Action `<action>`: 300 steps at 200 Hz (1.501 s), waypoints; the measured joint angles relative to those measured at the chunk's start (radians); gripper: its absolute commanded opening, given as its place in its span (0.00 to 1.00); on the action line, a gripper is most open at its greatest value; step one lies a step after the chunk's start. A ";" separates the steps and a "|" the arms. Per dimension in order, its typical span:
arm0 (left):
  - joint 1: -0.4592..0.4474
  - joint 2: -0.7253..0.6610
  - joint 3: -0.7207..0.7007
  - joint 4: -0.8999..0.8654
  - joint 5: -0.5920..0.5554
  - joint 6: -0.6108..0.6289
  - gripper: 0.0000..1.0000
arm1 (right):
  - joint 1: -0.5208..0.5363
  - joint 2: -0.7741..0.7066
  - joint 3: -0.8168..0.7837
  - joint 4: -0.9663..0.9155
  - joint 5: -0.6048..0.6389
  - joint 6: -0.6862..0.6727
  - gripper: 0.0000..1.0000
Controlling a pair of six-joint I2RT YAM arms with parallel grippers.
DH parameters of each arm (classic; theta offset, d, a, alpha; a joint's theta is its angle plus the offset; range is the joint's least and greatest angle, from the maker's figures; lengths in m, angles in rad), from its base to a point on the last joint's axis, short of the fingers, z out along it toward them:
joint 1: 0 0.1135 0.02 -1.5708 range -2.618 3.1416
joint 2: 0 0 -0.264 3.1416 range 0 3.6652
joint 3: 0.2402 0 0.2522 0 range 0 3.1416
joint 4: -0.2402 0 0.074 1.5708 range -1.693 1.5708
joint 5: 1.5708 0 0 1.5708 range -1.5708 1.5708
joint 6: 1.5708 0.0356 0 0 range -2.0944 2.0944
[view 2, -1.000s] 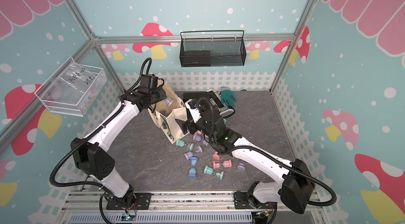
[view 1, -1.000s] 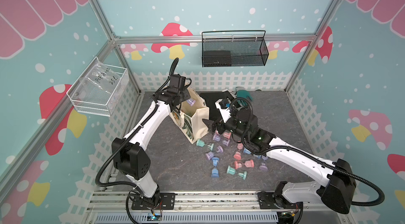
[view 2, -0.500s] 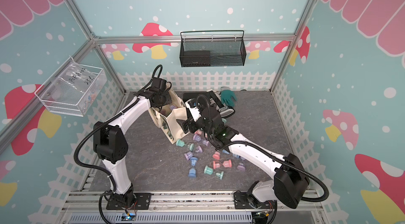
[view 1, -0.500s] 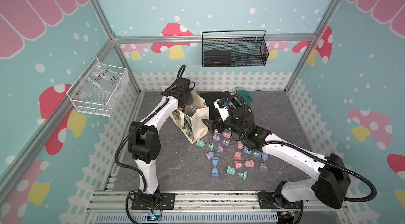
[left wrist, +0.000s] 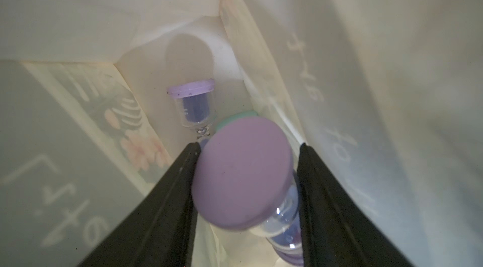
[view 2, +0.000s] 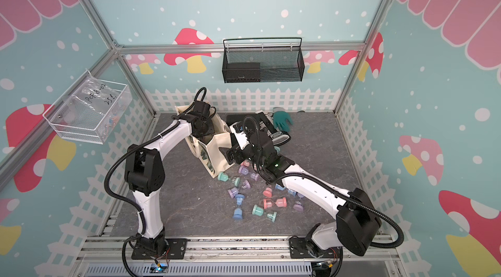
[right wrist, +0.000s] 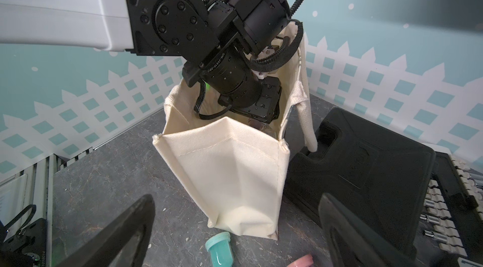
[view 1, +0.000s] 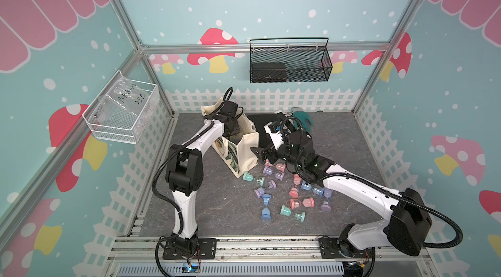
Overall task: Put the hourglass into the canvas bag
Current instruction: Place the hourglass in the canvas bag.
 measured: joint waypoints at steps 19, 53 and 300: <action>0.000 0.000 0.000 -0.001 -0.005 0.004 0.58 | -0.002 0.000 -0.001 0.000 -0.001 0.003 0.99; 0.000 0.000 0.000 -0.001 -0.011 0.006 0.64 | -0.013 0.000 -0.008 0.000 -0.004 0.011 1.00; -0.096 -0.521 -0.005 0.018 0.080 0.002 0.71 | -0.071 -0.098 -0.101 0.010 -0.041 0.081 0.99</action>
